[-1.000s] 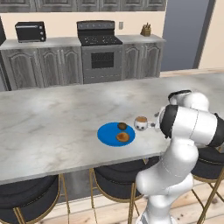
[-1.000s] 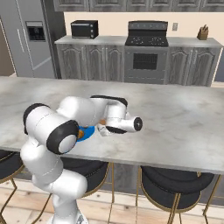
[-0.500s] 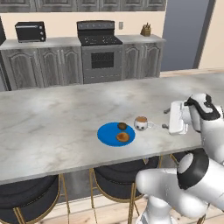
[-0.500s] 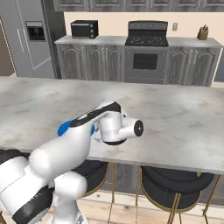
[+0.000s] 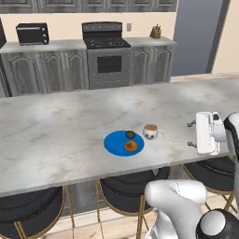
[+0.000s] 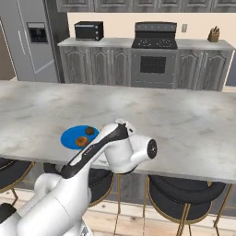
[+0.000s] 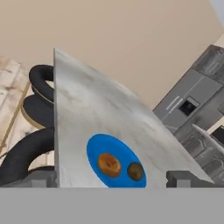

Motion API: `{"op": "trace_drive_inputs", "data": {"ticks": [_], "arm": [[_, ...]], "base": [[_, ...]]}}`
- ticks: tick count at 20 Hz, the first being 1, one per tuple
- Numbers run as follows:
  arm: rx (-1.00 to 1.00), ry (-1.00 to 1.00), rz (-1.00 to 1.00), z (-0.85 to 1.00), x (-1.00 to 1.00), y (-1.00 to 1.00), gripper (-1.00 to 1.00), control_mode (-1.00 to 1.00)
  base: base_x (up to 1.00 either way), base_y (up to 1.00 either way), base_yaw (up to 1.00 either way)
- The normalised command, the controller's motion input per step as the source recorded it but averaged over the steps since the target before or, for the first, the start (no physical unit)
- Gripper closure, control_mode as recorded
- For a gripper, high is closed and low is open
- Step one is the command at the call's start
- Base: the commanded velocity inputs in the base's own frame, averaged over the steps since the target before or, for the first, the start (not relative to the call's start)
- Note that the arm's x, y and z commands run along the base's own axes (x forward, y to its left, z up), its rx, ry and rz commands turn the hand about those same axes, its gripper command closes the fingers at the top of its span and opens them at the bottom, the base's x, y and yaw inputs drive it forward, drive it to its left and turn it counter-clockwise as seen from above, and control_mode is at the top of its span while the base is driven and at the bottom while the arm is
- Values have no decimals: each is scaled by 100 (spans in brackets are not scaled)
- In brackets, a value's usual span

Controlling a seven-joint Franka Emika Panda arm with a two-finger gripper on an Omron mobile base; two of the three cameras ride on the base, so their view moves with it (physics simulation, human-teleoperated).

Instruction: Pick up the brewed coffee from the coffee machine and place it next to the breakfast plate on the dining counter.

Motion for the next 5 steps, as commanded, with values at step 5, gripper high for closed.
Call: {"op": "trace_drive_inputs", "data": {"ticks": [5], "arm": [[0, 0, 2, 0, -46, -58, -100, -100]], "base": [[0, 0, 0]]}}
